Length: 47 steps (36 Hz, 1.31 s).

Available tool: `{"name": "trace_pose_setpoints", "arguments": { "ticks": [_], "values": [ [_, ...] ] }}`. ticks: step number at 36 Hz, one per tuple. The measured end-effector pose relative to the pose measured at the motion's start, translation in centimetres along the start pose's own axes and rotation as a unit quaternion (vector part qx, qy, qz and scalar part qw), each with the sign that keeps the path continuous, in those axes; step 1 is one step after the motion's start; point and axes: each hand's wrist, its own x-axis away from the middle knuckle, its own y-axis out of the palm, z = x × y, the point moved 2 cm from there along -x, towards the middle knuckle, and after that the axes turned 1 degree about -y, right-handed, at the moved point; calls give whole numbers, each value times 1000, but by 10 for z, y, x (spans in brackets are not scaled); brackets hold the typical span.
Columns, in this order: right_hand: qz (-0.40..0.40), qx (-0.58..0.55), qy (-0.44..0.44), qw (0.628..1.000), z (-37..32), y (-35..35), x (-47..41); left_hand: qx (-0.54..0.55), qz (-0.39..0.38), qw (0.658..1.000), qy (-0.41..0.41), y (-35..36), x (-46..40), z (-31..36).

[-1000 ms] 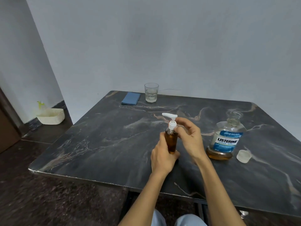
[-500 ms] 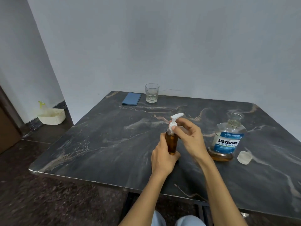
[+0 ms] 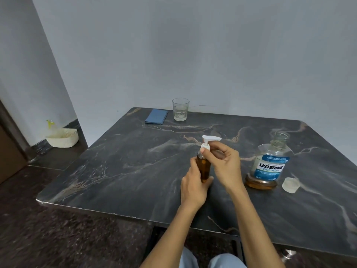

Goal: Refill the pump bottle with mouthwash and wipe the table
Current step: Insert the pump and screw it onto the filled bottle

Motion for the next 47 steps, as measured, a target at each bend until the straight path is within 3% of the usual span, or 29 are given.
{"name": "trace_pose_setpoints", "arguments": {
  "ticks": [8, 14, 23, 29, 34, 36, 43, 47],
  "values": [
    [89, 22, -27, 995, 1, 13, 8, 4, 9, 1000, 12, 0, 1, 0],
    [143, 113, -73, 981, 10, 26, 17, -33, 24, 999, 2, 2, -1, 3],
    [91, 188, -49, 977, 23, 24, 25, 32, 39, 999, 13, -1, 3, 4],
    [63, 170, -29, 983, 30, 16, 27, 153, 2, 986, -60, -3, 3, 5],
    [7, 143, 11, 990, 40, 7, 31, 73, -97, 993, 1, -14, 3, 3],
    [-26, 128, 36, 991, 45, 3, 34, 49, -123, 991, -14, -19, 3, 1],
    [-56, 118, 69, 989, 49, -5, 36, 61, -139, 988, -38, -33, 3, -7],
    [-60, 109, 97, 987, 50, -7, 37, 58, -102, 993, -23, -50, -5, -10]
  ]
}}
